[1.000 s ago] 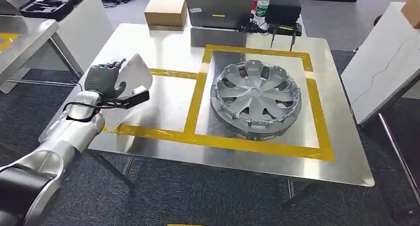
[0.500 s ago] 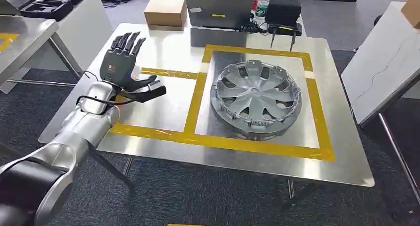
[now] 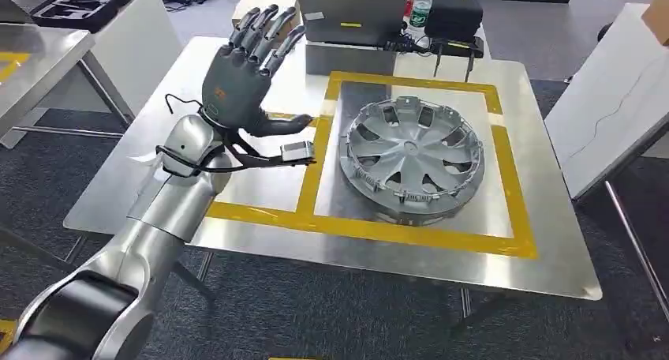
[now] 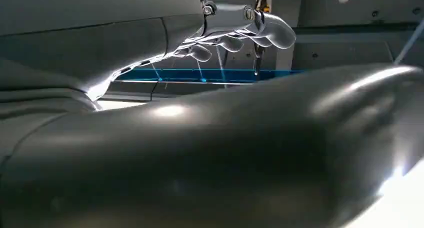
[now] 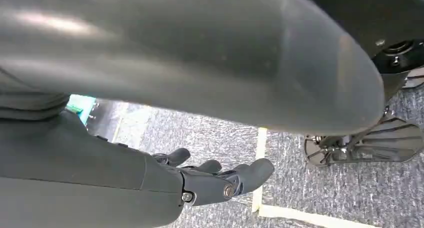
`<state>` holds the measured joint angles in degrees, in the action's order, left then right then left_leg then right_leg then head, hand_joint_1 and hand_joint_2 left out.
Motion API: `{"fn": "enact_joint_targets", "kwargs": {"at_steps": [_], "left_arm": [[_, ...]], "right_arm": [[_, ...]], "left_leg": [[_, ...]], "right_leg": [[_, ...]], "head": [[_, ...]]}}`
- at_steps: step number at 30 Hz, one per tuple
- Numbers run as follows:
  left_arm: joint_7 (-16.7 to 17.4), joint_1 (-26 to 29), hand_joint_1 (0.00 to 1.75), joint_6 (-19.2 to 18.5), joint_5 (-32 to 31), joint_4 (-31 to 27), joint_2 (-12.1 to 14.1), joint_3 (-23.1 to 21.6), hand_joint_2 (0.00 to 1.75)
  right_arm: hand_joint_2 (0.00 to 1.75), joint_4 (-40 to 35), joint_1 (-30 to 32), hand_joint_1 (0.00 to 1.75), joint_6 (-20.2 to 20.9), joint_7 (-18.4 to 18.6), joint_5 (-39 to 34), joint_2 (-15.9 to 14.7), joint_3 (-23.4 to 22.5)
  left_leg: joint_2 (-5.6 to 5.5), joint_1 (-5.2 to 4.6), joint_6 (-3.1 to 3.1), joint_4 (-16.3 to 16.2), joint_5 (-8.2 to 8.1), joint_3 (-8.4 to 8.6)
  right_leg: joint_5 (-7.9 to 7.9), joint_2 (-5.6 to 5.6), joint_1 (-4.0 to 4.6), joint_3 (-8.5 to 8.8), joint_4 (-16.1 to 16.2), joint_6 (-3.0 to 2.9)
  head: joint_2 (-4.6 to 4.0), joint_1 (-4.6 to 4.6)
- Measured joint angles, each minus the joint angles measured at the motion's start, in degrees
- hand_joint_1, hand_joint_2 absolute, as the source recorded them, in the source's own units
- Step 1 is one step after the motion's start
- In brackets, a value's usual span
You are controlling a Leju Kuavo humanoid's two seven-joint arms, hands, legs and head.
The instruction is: Take the parts from the cabinet and place them on the table.
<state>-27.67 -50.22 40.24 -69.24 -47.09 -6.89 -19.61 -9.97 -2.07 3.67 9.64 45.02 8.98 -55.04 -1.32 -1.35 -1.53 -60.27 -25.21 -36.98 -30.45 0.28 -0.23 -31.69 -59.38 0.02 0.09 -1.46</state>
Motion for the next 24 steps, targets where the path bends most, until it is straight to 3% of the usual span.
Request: {"fn": "enact_joint_targets", "kwargs": {"at_steps": [1,2,3,5,6,7,8,9,11,12,13,14,16,17,19,21,22,23,24], "left_arm": [[0.02,0.63,0.0,0.0,-0.04,-1.14,-0.07,-0.02,0.0],[0.17,1.16,0.0,0.0,-0.04,-1.99,-0.26,-0.04,0.0],[0.54,1.42,0.0,0.0,-0.04,-2.65,-0.44,-0.04,0.0],[0.94,2.16,0.0,0.0,-0.04,-3.59,-0.68,-0.07,0.0],[1.22,2.75,0.0,-0.02,-0.04,-3.98,-0.68,-0.15,0.0],[1.35,3.29,0.0,-0.02,-0.04,-4.22,-0.68,-0.18,0.0],[1.51,3.74,0.0,-0.02,-0.04,-4.51,-0.68,-0.2,0.0],[1.82,3.94,0.0,-0.02,-0.02,-4.82,-0.68,-0.22,0.0],[2.25,3.95,0.0,-0.02,0.26,-5.43,-0.68,-0.22,0.0],[2.36,4.0,0.0,-0.02,0.39,-5.8,-0.68,-0.22,0.0],[2.43,3.95,0.0,-0.02,0.48,-5.95,-0.63,-0.26,0.0],[2.43,3.94,0.0,-0.02,0.57,-6.12,-0.66,-0.31,0.0],[2.58,3.97,0.0,-0.02,0.74,-6.43,-0.4,-0.33,0.0],[2.67,3.96,0.0,-0.02,0.83,-6.45,-0.15,-0.35,0.0],[2.78,3.97,0.0,-0.02,0.85,-6.52,0.09,-0.39,0.0],[2.99,4.09,0.0,-0.02,0.85,-6.52,0.37,-0.46,0.0],[3.19,4.21,0.0,-0.02,0.81,-6.5,0.53,-0.5,0.0],[3.32,4.28,0.0,-0.02,0.72,-6.5,0.66,-0.55,0.0],[3.45,4.26,0.0,-0.02,0.61,-6.5,0.77,-0.59,0.0]], "right_arm": [[0.0,0.0,-0.02,0.0,-0.02,0.02,0.02,-0.02,-0.02],[0.0,0.0,0.02,0.0,-0.02,0.02,0.05,-0.04,-0.02],[0.0,0.0,0.02,0.0,-0.02,0.02,0.07,-0.04,-0.02],[0.0,0.0,0.0,0.0,0.0,0.02,0.07,-0.04,-0.04],[0.0,0.0,0.02,0.0,0.0,0.02,0.07,-0.04,-0.07],[0.0,0.0,0.03,0.0,0.04,0.02,0.07,-0.04,-0.09],[0.0,0.0,0.08,0.0,0.07,0.02,0.07,-0.04,-0.11],[0.0,0.0,0.09,0.0,0.07,0.02,0.07,-0.07,-0.11],[0.0,0.0,0.01,0.0,0.07,0.0,0.07,-0.09,-0.11],[0.0,0.0,-0.06,0.0,0.09,-0.02,0.09,-0.07,-0.11],[0.0,0.0,0.0,0.0,0.15,-0.05,0.09,-0.07,-0.13],[0.0,0.0,-0.04,0.0,0.24,-0.02,0.13,-0.07,-0.17],[0.0,0.0,-0.17,0.0,0.26,-0.15,0.24,-0.07,-0.22],[0.0,0.0,-0.12,0.0,0.26,-0.24,0.24,-0.04,-0.26],[0.0,0.0,-0.11,0.0,0.26,-0.24,0.29,-0.07,-0.37],[0.0,0.0,-0.07,0.0,0.26,-0.26,0.39,-0.07,-0.46],[0.0,0.0,-0.04,0.0,0.26,-0.26,0.42,-0.07,-0.48],[0.0,0.0,-0.01,0.0,0.26,-0.26,0.44,-0.07,-0.48],[0.0,0.0,-0.01,0.0,0.26,-0.26,0.48,-0.07,-0.5]], "left_leg": [[0.02,0.31,-0.27,0.71,0.44,0.52],[0.25,0.75,-0.4,1.38,0.81,1.1],[0.34,0.99,-0.68,1.75,1.0,1.33],[0.39,1.16,-0.71,1.84,0.99,1.27],[0.5,1.19,-0.71,1.82,0.96,1.25],[0.54,1.25,-0.66,1.78,0.93,1.23],[0.54,1.38,-0.59,1.71,0.94,1.2],[0.53,1.56,-0.34,1.56,0.92,1.11],[0.43,1.95,0.39,0.97,0.83,0.84],[0.29,1.85,0.94,0.84,0.92,0.67],[0.13,1.8,1.41,0.86,1.07,0.64],[0.07,1.74,1.81,0.64,1.29,0.54],[-0.01,1.75,2.85,1.19,1.99,0.28],[0.17,1.93,3.07,0.72,1.42,-0.08],[0.74,2.02,3.47,-4.15,-3.62,-2.03],[0.8,2.04,3.92,-13.41,-8.89,-4.97],[0.83,2.04,3.98,-16.36,-9.83,-5.49],[0.84,2.03,3.9,-16.4,-9.22,-4.66],[0.87,2.02,3.73,-14.14,-7.67,-2.64]], "right_leg": [[0.04,0.02,0.4,0.36,0.13,0.34],[-0.54,0.08,0.25,0.51,-0.38,0.48],[-2.32,0.06,0.43,-0.56,-2.51,0.71],[-6.65,0.0,0.0,-4.81,-10.75,1.26],[-8.0,0.0,-0.28,-6.9,-14.79,1.55],[-7.93,-0.02,-0.51,-8.02,-16.7,1.73],[-6.34,-0.03,-0.74,-7.75,-15.78,1.95],[-3.97,-0.04,-0.92,-6.28,-12.56,2.13],[0.91,-0.05,-1.42,-0.45,-1.33,2.57],[0.52,0.07,-1.16,0.45,-0.31,2.29],[1.94,0.49,-0.85,-0.32,-0.87,1.54],[1.37,0.48,-0.91,-0.21,-0.07,1.2],[1.87,0.43,-0.9,-0.82,-0.19,0.24],[2.43,0.08,-1.2,-1.08,0.07,-0.39],[3.14,-0.07,-1.11,-2.0,0.1,-1.21],[4.02,-0.19,-0.93,-3.21,0.04,-1.39],[4.46,-0.27,-0.82,-3.81,0.02,-1.4],[4.91,-0.3,-0.75,-4.37,0.0,-1.37],[5.32,-0.31,-0.69,-4.86,-0.02,-1.32]], "head": [[0.0,0.0],[0.0,-0.02],[0.0,0.24],[0.0,0.31],[0.0,0.31],[0.0,0.31],[0.0,0.31],[0.0,0.31],[0.0,0.33],[0.0,0.39],[0.0,0.26],[0.0,0.31],[0.0,0.24],[0.0,0.26],[0.0,-0.09],[0.0,-0.09],[0.0,-0.09],[0.0,-0.09],[0.0,-0.09]]}}
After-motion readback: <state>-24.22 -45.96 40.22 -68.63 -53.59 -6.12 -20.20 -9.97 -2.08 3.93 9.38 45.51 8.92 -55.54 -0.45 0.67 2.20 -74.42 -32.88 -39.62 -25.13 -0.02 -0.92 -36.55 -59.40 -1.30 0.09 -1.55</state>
